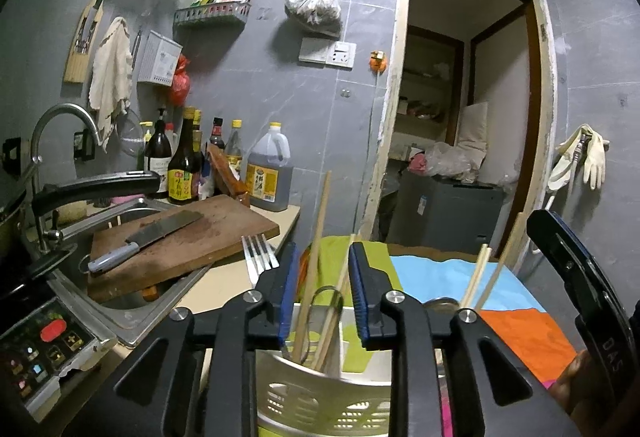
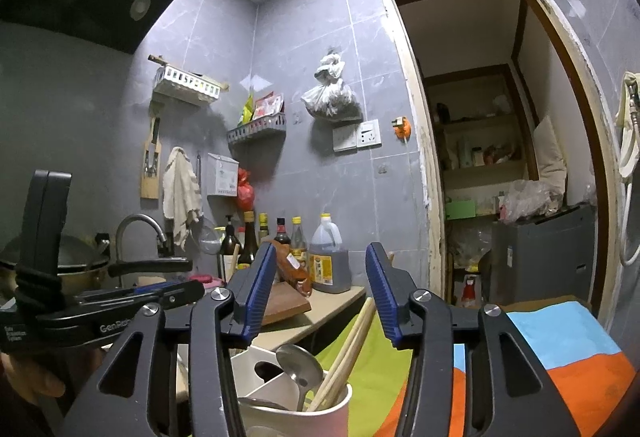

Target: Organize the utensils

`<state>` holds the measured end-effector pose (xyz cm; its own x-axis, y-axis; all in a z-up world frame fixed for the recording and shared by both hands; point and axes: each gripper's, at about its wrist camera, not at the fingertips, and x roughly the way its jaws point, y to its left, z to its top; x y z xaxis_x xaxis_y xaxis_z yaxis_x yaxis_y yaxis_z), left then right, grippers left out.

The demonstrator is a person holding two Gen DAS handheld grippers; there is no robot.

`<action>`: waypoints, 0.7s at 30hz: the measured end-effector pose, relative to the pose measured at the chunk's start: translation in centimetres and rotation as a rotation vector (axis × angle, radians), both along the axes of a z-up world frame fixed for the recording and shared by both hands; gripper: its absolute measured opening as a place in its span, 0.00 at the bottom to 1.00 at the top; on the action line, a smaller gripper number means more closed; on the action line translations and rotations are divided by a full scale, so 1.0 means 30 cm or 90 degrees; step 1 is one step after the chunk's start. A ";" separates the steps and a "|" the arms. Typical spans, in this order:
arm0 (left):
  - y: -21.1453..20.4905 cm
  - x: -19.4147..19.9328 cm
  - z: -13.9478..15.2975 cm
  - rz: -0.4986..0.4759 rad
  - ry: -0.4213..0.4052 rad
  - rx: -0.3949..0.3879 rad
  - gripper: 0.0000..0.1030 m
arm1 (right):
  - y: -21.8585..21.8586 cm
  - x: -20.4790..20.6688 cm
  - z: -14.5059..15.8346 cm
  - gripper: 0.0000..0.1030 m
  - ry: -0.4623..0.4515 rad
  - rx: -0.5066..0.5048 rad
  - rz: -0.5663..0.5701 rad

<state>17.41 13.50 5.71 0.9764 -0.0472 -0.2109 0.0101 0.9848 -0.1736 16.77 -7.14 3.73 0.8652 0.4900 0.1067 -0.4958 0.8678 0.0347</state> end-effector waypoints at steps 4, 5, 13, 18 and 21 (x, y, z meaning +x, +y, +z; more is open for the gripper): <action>-0.021 -0.025 0.017 -0.006 -0.005 0.004 0.32 | -0.035 -0.025 0.016 0.50 0.005 -0.003 -0.007; -0.026 -0.034 0.022 -0.007 -0.007 0.002 0.34 | -0.046 -0.032 0.019 0.52 0.008 -0.004 -0.008; -0.080 -0.084 0.033 -0.027 -0.007 0.009 0.45 | -0.142 -0.097 0.039 0.63 0.031 -0.014 -0.026; -0.116 -0.117 0.027 -0.043 -0.003 0.009 0.53 | -0.214 -0.147 0.046 0.68 0.052 -0.021 -0.049; -0.142 -0.138 0.017 -0.055 0.007 0.008 0.59 | -0.250 -0.177 0.043 0.74 0.068 -0.028 -0.060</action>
<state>13.27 9.26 6.21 0.9663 -0.1284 -0.2229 0.0932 0.9824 -0.1619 11.46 -14.64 5.02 0.9127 0.4086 -0.0089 -0.4079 0.9120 0.0441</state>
